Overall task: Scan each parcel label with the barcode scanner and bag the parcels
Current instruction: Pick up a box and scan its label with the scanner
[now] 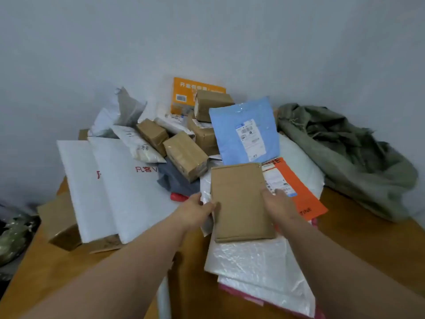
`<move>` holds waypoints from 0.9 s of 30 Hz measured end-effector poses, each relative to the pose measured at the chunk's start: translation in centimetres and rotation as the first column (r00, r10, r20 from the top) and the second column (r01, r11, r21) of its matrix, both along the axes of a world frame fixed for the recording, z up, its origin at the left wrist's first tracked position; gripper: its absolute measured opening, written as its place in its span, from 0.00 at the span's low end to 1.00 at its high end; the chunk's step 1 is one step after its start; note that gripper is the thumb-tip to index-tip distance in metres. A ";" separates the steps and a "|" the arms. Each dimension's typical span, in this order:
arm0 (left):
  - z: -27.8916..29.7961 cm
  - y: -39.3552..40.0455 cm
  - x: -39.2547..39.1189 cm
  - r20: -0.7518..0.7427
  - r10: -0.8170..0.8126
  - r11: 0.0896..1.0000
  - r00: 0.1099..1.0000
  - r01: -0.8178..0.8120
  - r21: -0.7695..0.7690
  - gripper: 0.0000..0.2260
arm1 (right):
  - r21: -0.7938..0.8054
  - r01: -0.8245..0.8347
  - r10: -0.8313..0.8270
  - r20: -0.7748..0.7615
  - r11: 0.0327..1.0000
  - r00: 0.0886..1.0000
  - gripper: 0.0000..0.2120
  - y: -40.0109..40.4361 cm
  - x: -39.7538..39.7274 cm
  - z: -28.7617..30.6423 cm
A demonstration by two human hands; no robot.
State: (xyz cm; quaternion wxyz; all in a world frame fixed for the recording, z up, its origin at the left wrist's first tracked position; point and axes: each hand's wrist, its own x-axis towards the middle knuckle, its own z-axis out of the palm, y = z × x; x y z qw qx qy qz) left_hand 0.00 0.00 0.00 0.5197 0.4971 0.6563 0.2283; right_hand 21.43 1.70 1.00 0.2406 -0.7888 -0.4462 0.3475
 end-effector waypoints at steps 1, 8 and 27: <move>-0.4 0.1 1.0 0.031 0.021 0.999 0.999 -0.020 -0.036 0.26 | -0.031 -0.030 0.028 -0.076 0.999 0.997 0.34 0.1 0.4 -0.3; -0.7 -0.1 3.3 0.270 0.405 0.913 0.873 -0.370 -0.174 0.35 | 0.024 0.014 0.004 -0.633 1.000 0.774 0.14 -0.1 0.9 -0.5; 6.7 -9.4 -8.3 0.757 0.309 0.944 0.576 -0.285 -0.168 0.26 | 0.251 -0.386 0.429 -0.756 0.888 0.494 0.25 -5.5 -8.8 6.6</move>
